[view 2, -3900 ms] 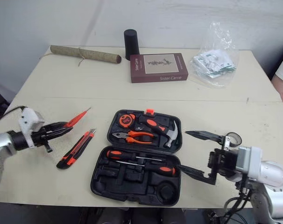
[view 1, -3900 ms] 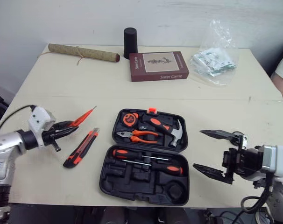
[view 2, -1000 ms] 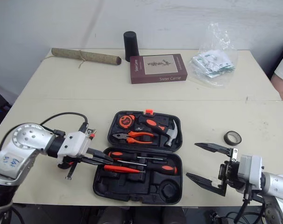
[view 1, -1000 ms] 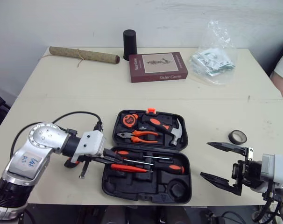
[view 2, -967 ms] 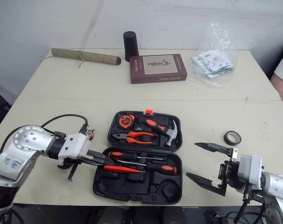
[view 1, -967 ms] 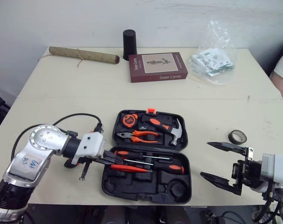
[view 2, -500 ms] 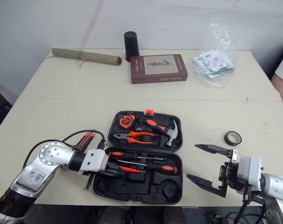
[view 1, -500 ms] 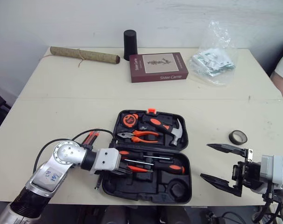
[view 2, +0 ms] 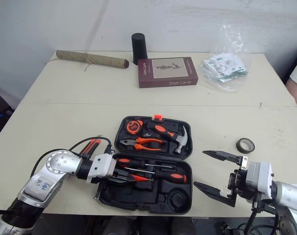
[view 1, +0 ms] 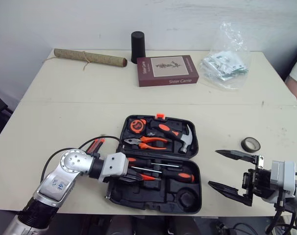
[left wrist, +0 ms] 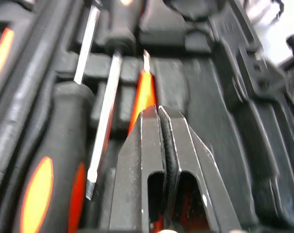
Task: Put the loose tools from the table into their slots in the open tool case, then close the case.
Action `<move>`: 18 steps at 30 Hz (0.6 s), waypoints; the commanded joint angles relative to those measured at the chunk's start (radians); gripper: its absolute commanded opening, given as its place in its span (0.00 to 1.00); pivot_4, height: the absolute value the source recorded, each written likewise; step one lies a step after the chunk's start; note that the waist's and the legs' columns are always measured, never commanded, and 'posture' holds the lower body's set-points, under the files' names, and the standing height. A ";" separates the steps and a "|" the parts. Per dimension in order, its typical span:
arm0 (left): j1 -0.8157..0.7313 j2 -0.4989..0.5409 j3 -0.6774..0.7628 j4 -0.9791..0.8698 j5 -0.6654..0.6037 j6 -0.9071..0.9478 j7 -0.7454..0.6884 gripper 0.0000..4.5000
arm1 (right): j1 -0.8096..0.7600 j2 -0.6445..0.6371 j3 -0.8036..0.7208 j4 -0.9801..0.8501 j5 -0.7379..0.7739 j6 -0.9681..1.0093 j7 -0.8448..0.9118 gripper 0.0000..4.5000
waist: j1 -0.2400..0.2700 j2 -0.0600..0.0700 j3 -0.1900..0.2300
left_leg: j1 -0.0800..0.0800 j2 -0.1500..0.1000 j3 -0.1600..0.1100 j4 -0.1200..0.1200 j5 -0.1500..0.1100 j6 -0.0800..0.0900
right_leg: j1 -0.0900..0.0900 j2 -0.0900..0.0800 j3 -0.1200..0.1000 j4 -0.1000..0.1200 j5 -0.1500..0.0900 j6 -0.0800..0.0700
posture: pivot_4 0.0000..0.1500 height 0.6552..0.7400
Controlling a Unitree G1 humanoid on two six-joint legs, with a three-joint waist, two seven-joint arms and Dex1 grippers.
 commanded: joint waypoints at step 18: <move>0.074 0.033 -0.091 0.065 0.130 0.023 0.072 0.01 | 0.024 -0.010 -0.030 -0.037 0.028 0.002 0.005 1.00 | -0.001 0.003 -0.003 | 0.002 0.000 0.000 0.000 -0.001 0.000 | 0.002 0.000 0.000 -0.001 0.000 0.000 | 1.00 1.00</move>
